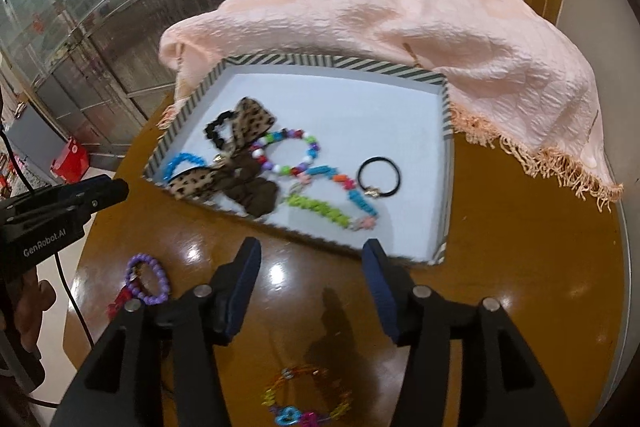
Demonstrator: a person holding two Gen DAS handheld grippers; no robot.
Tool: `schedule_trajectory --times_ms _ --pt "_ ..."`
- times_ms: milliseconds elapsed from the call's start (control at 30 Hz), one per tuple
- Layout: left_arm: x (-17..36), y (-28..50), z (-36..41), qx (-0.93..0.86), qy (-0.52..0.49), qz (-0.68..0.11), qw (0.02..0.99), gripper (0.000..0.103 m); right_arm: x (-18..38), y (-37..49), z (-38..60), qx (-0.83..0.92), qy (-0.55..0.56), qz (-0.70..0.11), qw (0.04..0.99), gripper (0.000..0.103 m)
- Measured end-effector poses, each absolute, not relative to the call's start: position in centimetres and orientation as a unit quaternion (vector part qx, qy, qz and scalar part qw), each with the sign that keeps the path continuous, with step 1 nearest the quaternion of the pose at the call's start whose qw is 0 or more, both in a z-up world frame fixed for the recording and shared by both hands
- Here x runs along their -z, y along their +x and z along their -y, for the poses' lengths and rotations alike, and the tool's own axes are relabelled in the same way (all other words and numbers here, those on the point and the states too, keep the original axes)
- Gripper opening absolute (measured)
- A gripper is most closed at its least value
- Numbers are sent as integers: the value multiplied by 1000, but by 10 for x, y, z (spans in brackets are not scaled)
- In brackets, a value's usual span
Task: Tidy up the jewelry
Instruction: 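Move the left tool to the purple bead bracelet while the right tool moves to the orange bead bracelet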
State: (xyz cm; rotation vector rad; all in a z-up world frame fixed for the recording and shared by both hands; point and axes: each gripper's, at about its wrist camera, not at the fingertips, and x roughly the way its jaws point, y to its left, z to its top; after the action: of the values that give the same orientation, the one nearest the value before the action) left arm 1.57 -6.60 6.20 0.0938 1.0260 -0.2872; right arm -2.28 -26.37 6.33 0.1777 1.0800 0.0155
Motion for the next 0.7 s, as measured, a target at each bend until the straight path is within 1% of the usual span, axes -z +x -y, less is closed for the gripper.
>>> schedule_trajectory --times_ms 200,333,700 --pt "-64 -6 39 121 32 -488 864 13 -68 -35 237 -26 69 -512 856 57" --pt "-61 -17 23 114 23 -492 863 13 -70 -40 224 -32 59 -515 855 61" --pt "-37 -34 -27 119 -38 -540 832 16 -67 -64 210 -42 57 -517 853 62"
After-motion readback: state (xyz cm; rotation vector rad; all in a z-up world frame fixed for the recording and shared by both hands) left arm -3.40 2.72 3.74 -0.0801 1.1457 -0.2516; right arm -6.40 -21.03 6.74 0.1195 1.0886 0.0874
